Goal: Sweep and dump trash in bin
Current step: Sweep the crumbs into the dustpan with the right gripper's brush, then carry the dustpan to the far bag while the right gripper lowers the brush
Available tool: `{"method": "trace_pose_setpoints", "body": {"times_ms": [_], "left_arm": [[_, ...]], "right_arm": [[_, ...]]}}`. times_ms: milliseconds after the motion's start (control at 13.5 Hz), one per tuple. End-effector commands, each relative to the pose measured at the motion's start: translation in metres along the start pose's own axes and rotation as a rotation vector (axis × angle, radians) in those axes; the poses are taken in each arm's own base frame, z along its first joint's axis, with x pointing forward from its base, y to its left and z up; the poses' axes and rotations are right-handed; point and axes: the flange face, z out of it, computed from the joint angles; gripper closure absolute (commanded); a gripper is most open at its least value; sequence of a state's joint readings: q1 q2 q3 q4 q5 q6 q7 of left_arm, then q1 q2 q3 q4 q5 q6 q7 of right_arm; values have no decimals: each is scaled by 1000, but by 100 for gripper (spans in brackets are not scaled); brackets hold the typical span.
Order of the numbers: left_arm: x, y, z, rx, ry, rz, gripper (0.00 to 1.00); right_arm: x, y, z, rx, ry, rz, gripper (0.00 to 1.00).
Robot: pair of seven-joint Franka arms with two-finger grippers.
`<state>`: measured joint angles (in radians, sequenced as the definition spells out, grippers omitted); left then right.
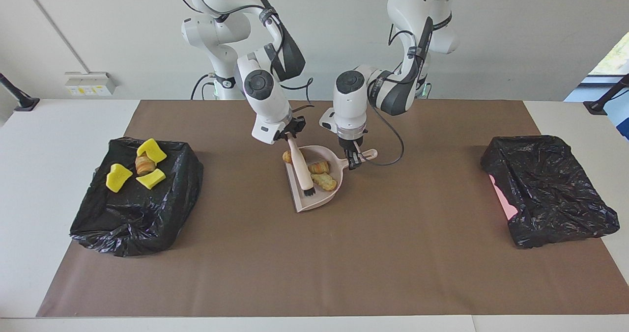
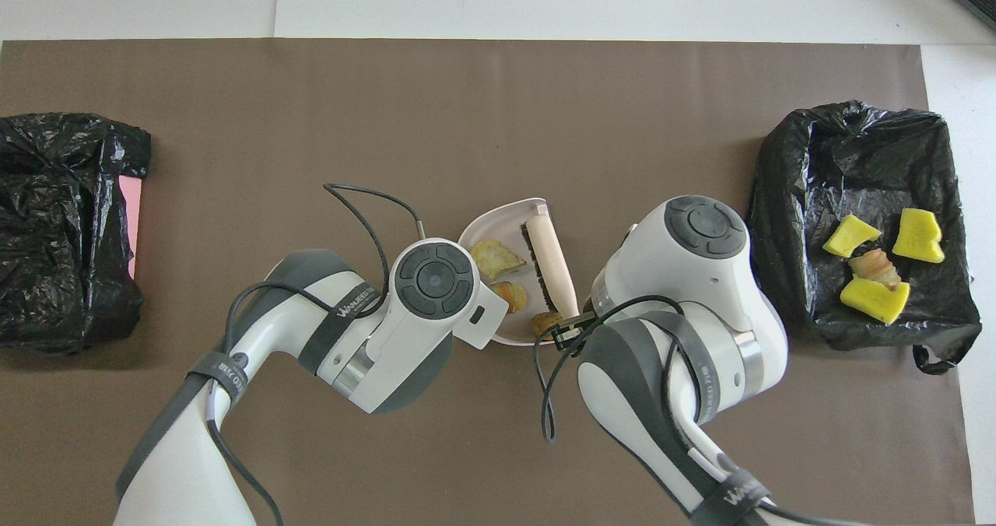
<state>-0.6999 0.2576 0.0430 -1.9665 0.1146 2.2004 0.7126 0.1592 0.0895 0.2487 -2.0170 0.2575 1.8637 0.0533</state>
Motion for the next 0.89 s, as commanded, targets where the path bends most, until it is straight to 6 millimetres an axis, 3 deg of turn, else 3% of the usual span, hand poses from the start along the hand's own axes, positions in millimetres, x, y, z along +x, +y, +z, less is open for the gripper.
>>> {"method": "trace_pose_setpoints", "body": {"times_ms": [0, 148, 295, 443, 591, 812], "left_arm": [[-26, -12, 3, -12, -15, 42, 100], [-36, -23, -1, -11, -7, 69, 100], [-65, -44, -17, 2, 9, 101, 100], [-101, -65, -32, -8, 2, 103, 100], [-143, -85, -51, 2, 13, 82, 100], [-246, -120, -93, 19, 23, -38, 100]], "right_arm": [[-29, 29, -54, 21, 18, 27, 100], [-51, 27, -68, -7, -6, 34, 100], [-77, 19, -53, -92, -26, 148, 100], [-115, -33, -28, -150, -6, 231, 100], [-136, -69, -3, -170, -9, 281, 100], [-154, -126, 30, -168, 42, 314, 100]]}}
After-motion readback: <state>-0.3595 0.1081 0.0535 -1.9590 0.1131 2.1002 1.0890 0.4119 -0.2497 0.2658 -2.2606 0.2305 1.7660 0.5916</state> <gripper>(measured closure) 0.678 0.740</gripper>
